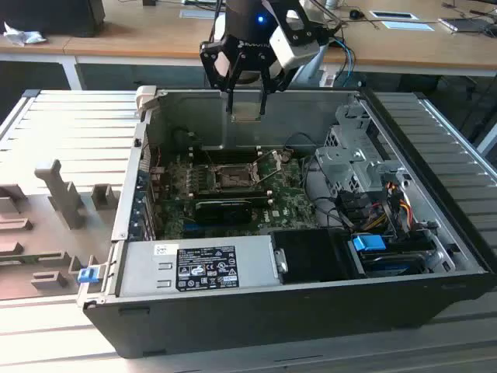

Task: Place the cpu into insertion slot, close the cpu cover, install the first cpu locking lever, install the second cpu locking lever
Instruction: 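Place the cpu into insertion slot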

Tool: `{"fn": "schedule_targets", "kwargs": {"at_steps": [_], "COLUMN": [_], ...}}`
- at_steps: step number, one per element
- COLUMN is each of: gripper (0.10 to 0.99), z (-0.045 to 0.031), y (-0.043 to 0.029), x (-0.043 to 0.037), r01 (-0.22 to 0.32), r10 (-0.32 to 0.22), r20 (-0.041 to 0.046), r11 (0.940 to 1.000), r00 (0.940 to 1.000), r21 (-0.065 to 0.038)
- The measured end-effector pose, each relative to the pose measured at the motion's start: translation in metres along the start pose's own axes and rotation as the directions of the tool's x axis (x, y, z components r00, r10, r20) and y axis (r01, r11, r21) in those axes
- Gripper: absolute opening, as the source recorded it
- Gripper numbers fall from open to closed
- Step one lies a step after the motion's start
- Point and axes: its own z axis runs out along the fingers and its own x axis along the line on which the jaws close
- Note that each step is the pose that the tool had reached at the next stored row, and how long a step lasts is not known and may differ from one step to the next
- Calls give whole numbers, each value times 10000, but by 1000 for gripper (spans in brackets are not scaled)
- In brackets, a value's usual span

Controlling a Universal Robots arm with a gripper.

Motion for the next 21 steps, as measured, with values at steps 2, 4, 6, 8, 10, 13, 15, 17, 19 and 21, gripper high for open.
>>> {"fn": "schedule_targets", "kwargs": {"at_steps": [2, 4, 6, 8, 10, 13, 15, 17, 19, 21], "gripper": [525, 525, 525, 525, 525, 525, 525, 525, 525, 525], "z": [0, 2, 4, 6, 7, 9, 10, 11, 11, 12], "y": [0, 0, -1, -1, -1, -1, -1, -1, -1, -1], "x": [0, 0, 0, 0, 0, 0, 0, 0, 0, 0], "r01": [-505, -727, -834, -915, -1069, -1221, -1327, -1441, -1522, -1628], "r10": [506, 727, 834, 915, 1069, 1222, 1328, 1442, 1523, 1629], "r20": [44, 63, 73, 80, 94, 107, 117, 127, 133, 143], "r11": [9987, 9974, 9965, 9958, 9943, 9925, 9911, 9895, 9883, 9866], "r00": [9987, 9973, 9965, 9958, 9942, 9925, 9911, 9895, 9882, 9865], "r21": [-11, -16, -18, -21, -26, -30, -34, -37, -40, -44]}}
